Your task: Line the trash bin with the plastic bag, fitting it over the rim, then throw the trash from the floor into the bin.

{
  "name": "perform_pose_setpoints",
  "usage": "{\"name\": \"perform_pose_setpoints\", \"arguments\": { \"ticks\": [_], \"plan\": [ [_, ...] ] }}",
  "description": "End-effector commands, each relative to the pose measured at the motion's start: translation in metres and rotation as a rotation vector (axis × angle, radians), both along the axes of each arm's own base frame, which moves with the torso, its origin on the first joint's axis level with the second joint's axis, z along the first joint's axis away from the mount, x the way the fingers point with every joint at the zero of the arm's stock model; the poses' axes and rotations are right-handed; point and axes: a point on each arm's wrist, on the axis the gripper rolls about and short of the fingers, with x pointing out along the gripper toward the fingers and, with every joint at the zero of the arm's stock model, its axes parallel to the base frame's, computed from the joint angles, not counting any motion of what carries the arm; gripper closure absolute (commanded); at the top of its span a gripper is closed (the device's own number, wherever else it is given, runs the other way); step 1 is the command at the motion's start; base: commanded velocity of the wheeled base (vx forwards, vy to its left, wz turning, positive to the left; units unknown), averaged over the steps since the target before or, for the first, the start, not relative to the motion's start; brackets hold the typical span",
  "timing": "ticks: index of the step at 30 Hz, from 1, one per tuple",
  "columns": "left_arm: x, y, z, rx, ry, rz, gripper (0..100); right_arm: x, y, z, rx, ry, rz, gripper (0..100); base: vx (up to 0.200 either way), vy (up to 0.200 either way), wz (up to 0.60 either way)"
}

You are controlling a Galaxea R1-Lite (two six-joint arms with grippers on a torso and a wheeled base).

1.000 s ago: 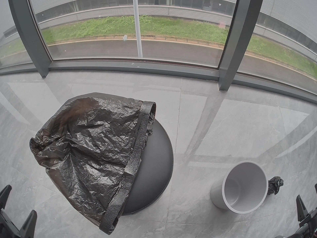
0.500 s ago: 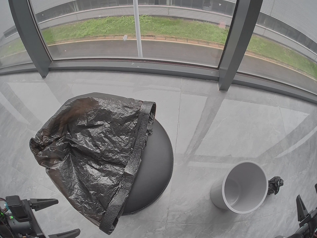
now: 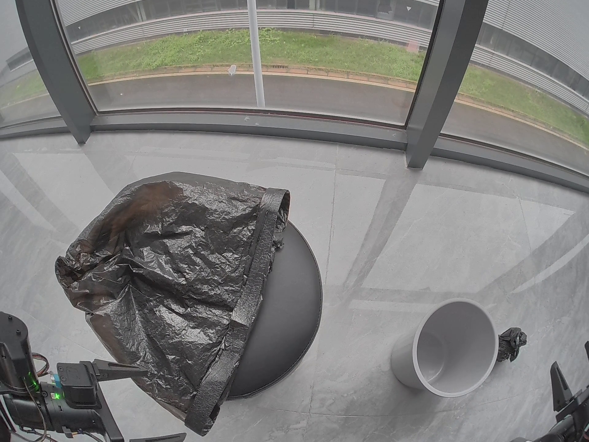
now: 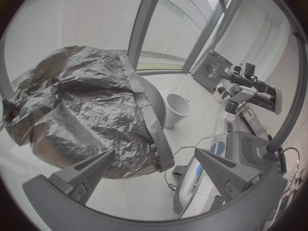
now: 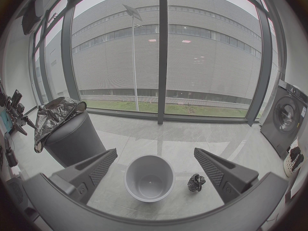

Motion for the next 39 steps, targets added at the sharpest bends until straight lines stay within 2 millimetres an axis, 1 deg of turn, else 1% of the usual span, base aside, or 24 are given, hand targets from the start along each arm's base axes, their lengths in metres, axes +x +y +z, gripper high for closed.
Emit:
{"name": "perform_pose_setpoints", "arguments": {
  "ticks": [1,6,8,9,11,13,16,23,29,33,35,39],
  "plan": [
    [0.008,-0.009,0.001,0.01,0.03,-0.059,0,0.0,0.0,-0.005,0.0,0.005,0.0,0,0.0,0.0,0.0],
    [0.021,-0.016,0.007,0.006,0.024,-0.064,0,0.0,0.0,-0.005,0.0,0.005,0.0,0,0.0,0.0,0.0],
    [0.033,-0.022,0.008,0.007,0.019,-0.074,0,0.0,0.0,-0.005,0.0,0.005,0.0,0,0.0,0.0,0.0],
    [0.033,-0.023,0.007,0.008,0.018,-0.075,0,0.0,0.0,-0.005,0.0,0.005,0.0,0,0.0,0.0,0.0],
    [0.042,-0.035,0.004,0.016,0.008,-0.137,0,0.0,0.0,-0.005,0.0,0.005,0.0,0,0.0,0.0,0.0],
    [0.045,-0.04,0.0,0.02,0.015,-0.158,0,0.0,0.0,-0.005,0.0,0.005,0.0,0,0.0,0.0,0.0],
    [0.046,-0.042,-0.004,0.035,0.026,-0.156,0,0.0,0.0,-0.005,0.002,0.004,0.0,0,0.0,0.0,0.0],
    [0.038,-0.045,-0.009,0.092,0.011,-0.139,0,0.0,0.0,-0.005,0.005,0.004,0.0,0,0.0,0.0,0.0],
    [0.043,-0.047,-0.011,0.133,-0.055,-0.057,0,0.0,0.0,-0.005,0.005,0.004,0.0,0,0.0,0.0,0.0],
    [0.043,-0.045,-0.018,0.159,-0.078,-0.021,0,0.0,0.0,-0.005,0.005,0.004,0.0,0,0.0,0.0,0.0],
    [0.039,-0.042,-0.025,0.181,-0.059,-0.016,0,0.0,0.0,-0.005,0.005,0.004,0.0,0,0.0,0.0,0.0],
    [0.036,-0.043,-0.027,0.183,-0.053,-0.033,0,0.0,0.0,-0.005,0.005,0.004,0.0,0,0.0,0.0,0.0]
  ]
}}
